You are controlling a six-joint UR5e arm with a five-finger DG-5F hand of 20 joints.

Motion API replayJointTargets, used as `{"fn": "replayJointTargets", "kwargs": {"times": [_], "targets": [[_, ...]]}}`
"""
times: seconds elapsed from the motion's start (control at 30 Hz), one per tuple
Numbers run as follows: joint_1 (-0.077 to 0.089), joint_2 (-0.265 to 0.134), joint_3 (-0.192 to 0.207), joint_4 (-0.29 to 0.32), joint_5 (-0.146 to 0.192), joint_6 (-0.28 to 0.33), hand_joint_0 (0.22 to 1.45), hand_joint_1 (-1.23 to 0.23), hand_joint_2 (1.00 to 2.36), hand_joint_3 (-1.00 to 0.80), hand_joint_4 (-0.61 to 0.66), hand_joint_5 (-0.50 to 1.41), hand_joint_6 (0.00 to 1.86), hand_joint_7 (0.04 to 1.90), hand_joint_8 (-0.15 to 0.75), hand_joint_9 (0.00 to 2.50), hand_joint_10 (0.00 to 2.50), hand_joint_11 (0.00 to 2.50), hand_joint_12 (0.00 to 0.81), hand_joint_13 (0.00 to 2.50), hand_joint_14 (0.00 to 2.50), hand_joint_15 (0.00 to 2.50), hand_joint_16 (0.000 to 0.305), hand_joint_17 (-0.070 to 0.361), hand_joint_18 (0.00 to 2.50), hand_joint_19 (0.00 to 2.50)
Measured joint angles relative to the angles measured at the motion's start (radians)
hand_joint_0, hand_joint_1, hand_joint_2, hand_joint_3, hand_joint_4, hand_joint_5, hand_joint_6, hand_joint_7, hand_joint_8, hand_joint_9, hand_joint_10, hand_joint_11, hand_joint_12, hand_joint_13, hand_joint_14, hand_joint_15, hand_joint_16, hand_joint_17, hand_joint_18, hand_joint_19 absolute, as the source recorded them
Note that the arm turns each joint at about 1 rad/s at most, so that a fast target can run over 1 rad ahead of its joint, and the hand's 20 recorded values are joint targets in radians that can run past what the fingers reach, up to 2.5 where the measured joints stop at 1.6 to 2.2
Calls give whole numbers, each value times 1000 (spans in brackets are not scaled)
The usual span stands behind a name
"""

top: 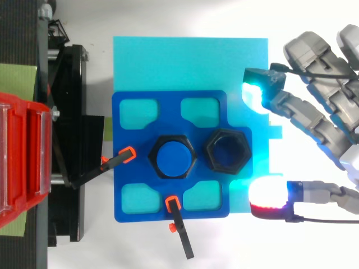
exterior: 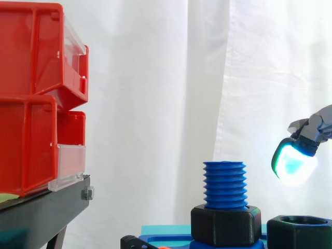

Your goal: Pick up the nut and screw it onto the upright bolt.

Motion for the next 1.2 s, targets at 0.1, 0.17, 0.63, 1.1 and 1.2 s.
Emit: {"fn": "replayJointTargets", "kwargs": {"times": [0.1, 0.17, 0.63, 1.1, 1.2], "targets": [[-1, -6, 3, 1, -10, 1, 334, -443, 1000, -500, 245, -264, 501, 673, 296, 213, 0, 0, 414, 250, 0, 0, 56, 126, 0, 0], [-2, -18, 10, 2, -14, 6, 334, -442, 1000, -500, 245, -264, 501, 676, 295, 215, 0, 0, 414, 253, 0, 0, 56, 126, 0, 0], [-10, -48, 28, 6, -29, 23, 334, -491, 1000, -500, 246, -261, 501, 678, 299, 228, 0, 0, 415, 272, 0, 0, 56, 125, 0, 0], [-10, -59, 29, 14, -35, 24, 333, -523, 1000, -500, 246, -260, 501, 680, 301, 248, 0, 0, 416, 287, 0, 0, 56, 126, 0, 0], [-8, -69, 33, 17, -34, 29, 333, -523, 1000, -500, 248, -259, 501, 680, 301, 257, 0, 0, 415, 290, 0, 0, 56, 126, 0, 0]]}}
